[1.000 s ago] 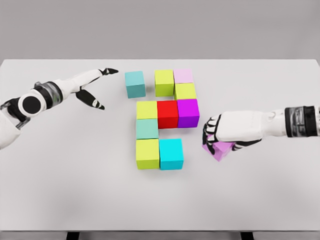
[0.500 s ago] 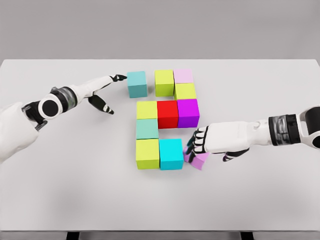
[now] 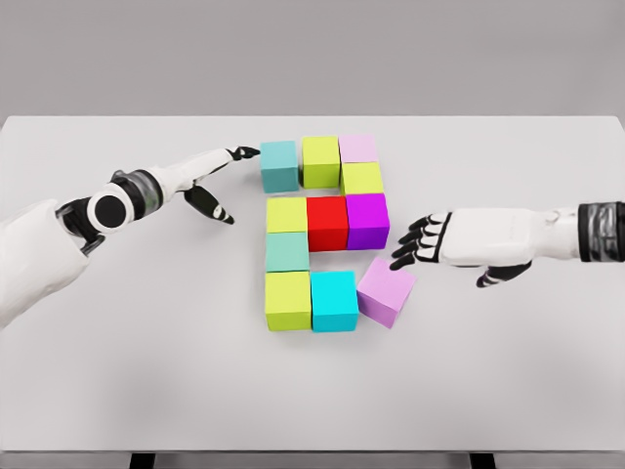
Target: Assemble the squares on the desktop into the number 2
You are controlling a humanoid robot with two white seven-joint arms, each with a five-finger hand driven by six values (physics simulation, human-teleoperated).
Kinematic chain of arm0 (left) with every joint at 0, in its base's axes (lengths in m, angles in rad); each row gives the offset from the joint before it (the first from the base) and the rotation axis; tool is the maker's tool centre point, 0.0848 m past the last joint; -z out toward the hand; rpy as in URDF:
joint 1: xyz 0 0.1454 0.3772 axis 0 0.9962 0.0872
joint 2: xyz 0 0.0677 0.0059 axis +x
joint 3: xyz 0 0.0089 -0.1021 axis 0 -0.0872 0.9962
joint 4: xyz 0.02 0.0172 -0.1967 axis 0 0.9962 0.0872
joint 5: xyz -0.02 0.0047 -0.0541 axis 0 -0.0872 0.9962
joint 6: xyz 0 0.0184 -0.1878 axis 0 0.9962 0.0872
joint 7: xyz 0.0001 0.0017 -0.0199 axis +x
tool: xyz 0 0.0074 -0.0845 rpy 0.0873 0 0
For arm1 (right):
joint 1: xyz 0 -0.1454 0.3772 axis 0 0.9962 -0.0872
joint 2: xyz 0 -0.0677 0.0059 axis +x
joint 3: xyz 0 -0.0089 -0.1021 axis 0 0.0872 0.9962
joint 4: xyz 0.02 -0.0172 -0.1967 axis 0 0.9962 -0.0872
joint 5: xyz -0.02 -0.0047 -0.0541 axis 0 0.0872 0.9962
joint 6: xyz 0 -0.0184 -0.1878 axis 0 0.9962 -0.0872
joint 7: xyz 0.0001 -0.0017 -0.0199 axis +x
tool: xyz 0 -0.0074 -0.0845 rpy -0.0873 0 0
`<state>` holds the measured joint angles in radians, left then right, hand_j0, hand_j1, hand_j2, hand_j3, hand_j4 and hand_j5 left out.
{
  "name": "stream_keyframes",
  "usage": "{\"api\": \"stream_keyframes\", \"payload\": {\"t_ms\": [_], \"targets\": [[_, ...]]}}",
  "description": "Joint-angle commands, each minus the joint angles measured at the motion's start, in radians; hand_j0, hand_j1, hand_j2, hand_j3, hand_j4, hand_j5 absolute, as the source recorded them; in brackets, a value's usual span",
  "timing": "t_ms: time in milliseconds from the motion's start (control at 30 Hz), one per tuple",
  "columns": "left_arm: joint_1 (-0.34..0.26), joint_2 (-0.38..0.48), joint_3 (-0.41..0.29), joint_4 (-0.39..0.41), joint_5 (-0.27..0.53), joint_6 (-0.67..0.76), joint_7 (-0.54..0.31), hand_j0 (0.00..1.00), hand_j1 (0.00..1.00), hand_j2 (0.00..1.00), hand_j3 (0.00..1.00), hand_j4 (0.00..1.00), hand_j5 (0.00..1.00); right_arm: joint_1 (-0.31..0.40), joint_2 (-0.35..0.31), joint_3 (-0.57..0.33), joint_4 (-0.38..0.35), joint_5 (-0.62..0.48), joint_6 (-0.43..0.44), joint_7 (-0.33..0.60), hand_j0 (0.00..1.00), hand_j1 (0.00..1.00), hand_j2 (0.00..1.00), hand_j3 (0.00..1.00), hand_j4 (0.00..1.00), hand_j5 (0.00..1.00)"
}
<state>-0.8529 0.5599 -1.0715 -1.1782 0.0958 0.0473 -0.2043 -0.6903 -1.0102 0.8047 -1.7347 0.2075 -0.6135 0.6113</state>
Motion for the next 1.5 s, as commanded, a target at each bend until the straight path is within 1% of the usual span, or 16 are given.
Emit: {"api": "stream_keyframes", "payload": {"t_ms": [0, 100, 167, 267, 400, 467, 567, 700, 767, 800, 833, 867, 933, 1000, 1267, 1467], "targets": [[0.000, -0.003, 0.001, 0.000, 0.001, 0.000, 0.000, 1.00, 1.00, 1.00, 1.00, 1.00, 1.00, 0.000, -0.002, -0.009, 0.027, -0.007, 0.003, 0.000, 1.00, 1.00, 1.00, 1.00, 1.00, 1.00], [0.000, -0.006, 0.001, 0.000, 0.001, 0.000, 0.000, 1.00, 1.00, 1.00, 1.00, 1.00, 1.00, -0.009, 0.032, -0.012, 0.158, -0.008, 0.003, 0.000, 1.00, 1.00, 1.00, 1.00, 1.00, 1.00], [0.000, -0.008, 0.001, 0.000, 0.001, 0.000, 0.000, 1.00, 1.00, 1.00, 1.00, 1.00, 1.00, -0.012, 0.033, -0.012, 0.182, -0.008, 0.003, 0.000, 1.00, 1.00, 1.00, 1.00, 1.00, 1.00], [0.000, -0.009, 0.001, 0.000, 0.001, 0.000, 0.000, 1.00, 1.00, 1.00, 1.00, 1.00, 1.00, 0.000, 0.015, -0.009, 0.181, -0.007, 0.003, 0.000, 1.00, 1.00, 1.00, 1.00, 1.00, 1.00], [0.000, -0.011, 0.001, 0.000, 0.001, 0.000, 0.000, 1.00, 1.00, 1.00, 1.00, 1.00, 1.00, 0.018, -0.050, -0.004, 0.173, -0.002, 0.003, 0.000, 1.00, 1.00, 1.00, 1.00, 1.00, 1.00], [0.000, -0.009, 0.001, 0.000, 0.002, 0.000, 0.000, 1.00, 1.00, 1.00, 1.00, 1.00, 1.00, 0.037, -0.050, 0.001, 0.164, 0.003, 0.003, 0.000, 1.00, 1.00, 1.00, 1.00, 1.00, 1.00], [-0.005, -0.009, 0.001, 0.005, 0.004, 0.000, 0.000, 1.00, 1.00, 1.00, 1.00, 1.00, 1.00, 0.072, -0.050, 0.013, 0.095, 0.006, 0.003, 0.000, 1.00, 1.00, 1.00, 1.00, 1.00, 1.00], [-0.011, 0.012, 0.002, -0.011, 0.019, -0.004, 0.000, 1.00, 1.00, 1.00, 1.00, 1.00, 1.00, 0.072, -0.051, 0.042, 0.060, 0.015, 0.003, 0.000, 1.00, 1.00, 1.00, 1.00, 1.00, 1.00], [-0.011, 0.100, 0.004, -0.099, 0.044, -0.012, -0.001, 1.00, 1.00, 1.00, 1.00, 1.00, 1.00, 0.072, -0.050, 0.042, 0.046, 0.015, 0.003, 0.000, 1.00, 1.00, 1.00, 1.00, 1.00, 1.00], [-0.008, 0.184, 0.005, -0.214, 0.062, -0.015, -0.001, 1.00, 1.00, 1.00, 1.00, 1.00, 1.00, 0.072, -0.050, 0.044, 0.044, 0.015, 0.003, 0.000, 1.00, 1.00, 1.00, 1.00, 1.00, 1.00], [-0.003, 0.306, 0.005, -0.375, 0.087, -0.027, 0.000, 1.00, 1.00, 1.00, 1.00, 1.00, 1.00, 0.072, -0.048, 0.054, 0.044, 0.015, 0.003, 0.000, 1.00, 1.00, 1.00, 1.00, 1.00, 1.00], [0.006, 0.372, 0.005, -0.480, 0.093, -0.038, -0.001, 1.00, 1.00, 1.00, 1.00, 1.00, 1.00, 0.072, -0.045, 0.054, 0.044, 0.015, 0.003, 0.000, 1.00, 1.00, 1.00, 1.00, 1.00, 1.00], [0.025, 0.426, 0.005, -0.563, 0.093, -0.108, -0.001, 1.00, 1.00, 1.00, 1.00, 1.00, 1.00, 0.072, -0.042, 0.054, 0.047, 0.013, 0.003, 0.000, 1.00, 1.00, 1.00, 1.00, 1.00, 1.00], [0.031, 0.430, 0.007, -0.558, 0.091, -0.179, 0.000, 1.00, 1.00, 1.00, 1.00, 1.00, 1.00, 0.069, -0.037, 0.054, 0.052, 0.013, 0.003, 0.000, 1.00, 1.00, 1.00, 1.00, 1.00, 1.00], [0.040, 0.436, 0.004, -0.552, 0.090, -0.181, 0.000, 1.00, 1.00, 1.00, 1.00, 1.00, 1.00, 0.058, -0.010, 0.053, 0.098, 0.010, 0.003, 0.000, 1.00, 1.00, 1.00, 1.00, 1.00, 1.00], [0.041, 0.434, 0.004, -0.543, 0.090, -0.181, 0.000, 1.00, 1.00, 1.00, 1.00, 1.00, 1.00, 0.028, 0.019, 0.053, 0.181, 0.009, 0.003, 0.000, 1.00, 1.00, 1.00, 1.00, 1.00, 1.00]]}}
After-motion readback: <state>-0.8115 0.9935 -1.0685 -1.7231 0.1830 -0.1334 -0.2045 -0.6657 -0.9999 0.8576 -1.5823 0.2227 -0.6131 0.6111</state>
